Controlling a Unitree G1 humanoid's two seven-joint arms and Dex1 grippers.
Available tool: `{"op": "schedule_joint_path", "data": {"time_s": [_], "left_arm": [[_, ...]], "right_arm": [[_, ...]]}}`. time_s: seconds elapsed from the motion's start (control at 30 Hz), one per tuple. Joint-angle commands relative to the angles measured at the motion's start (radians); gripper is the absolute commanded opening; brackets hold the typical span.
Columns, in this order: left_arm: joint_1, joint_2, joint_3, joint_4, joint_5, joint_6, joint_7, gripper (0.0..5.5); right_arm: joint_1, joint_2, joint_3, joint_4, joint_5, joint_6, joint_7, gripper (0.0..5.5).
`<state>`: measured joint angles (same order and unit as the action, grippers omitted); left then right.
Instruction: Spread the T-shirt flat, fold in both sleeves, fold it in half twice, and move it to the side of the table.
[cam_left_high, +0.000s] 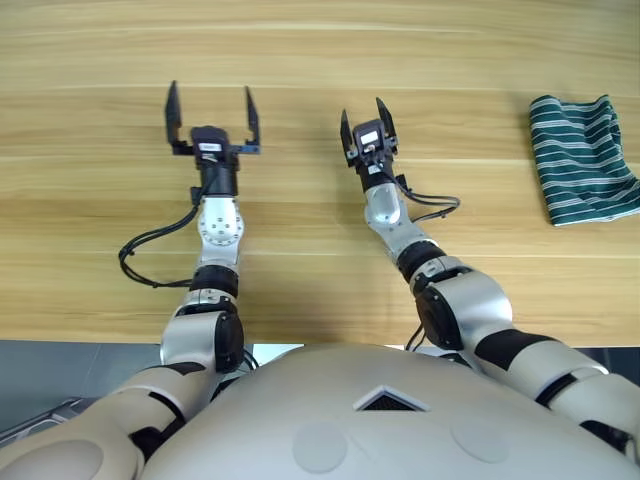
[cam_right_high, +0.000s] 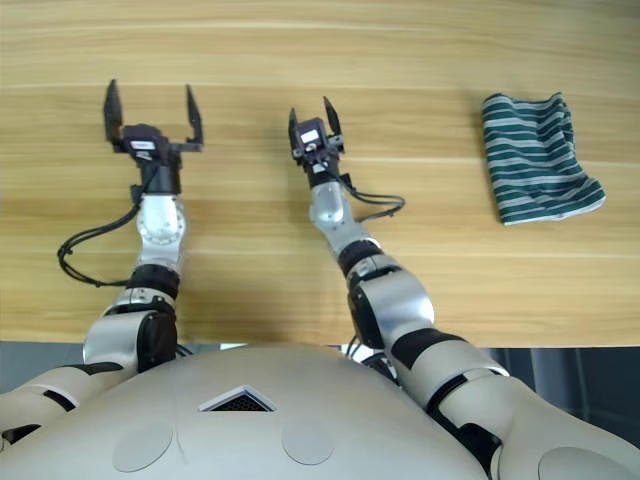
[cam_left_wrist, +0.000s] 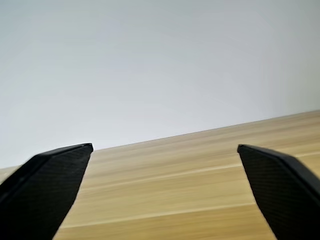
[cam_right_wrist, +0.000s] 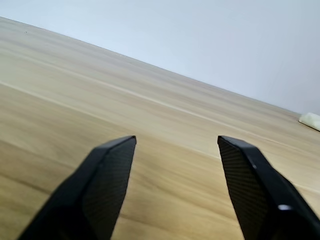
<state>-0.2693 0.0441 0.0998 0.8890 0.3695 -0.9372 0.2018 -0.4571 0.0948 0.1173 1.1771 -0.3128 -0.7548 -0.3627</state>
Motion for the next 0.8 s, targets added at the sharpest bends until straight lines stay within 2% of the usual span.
{"op": "schedule_joint_path", "data": {"time_s": [0.03, 0.2, 0.5, 0.8], "left_arm": [[0.103, -0.129, -0.069, 0.144, -0.040, -0.005, -0.014, 4.82], [0.002, -0.164, -0.062, 0.239, -0.133, 0.050, -0.070, 3.73], [-0.156, -0.139, -0.027, 0.325, -0.239, 0.105, -0.098, 3.73], [-0.262, -0.033, 0.037, 0.350, -0.308, 0.136, -0.098, 3.73]], "right_arm": [[0.088, -0.045, 0.011, -0.118, -0.030, -0.039, -0.058, 3.02], [0.042, -0.090, -0.005, -0.103, -0.031, 0.015, -0.097, 3.02], [-0.065, -0.122, -0.045, -0.014, 0.007, 0.046, -0.119, 3.02], [-0.146, -0.136, -0.052, 0.044, 0.011, 0.075, -0.121, 3.02]]}}
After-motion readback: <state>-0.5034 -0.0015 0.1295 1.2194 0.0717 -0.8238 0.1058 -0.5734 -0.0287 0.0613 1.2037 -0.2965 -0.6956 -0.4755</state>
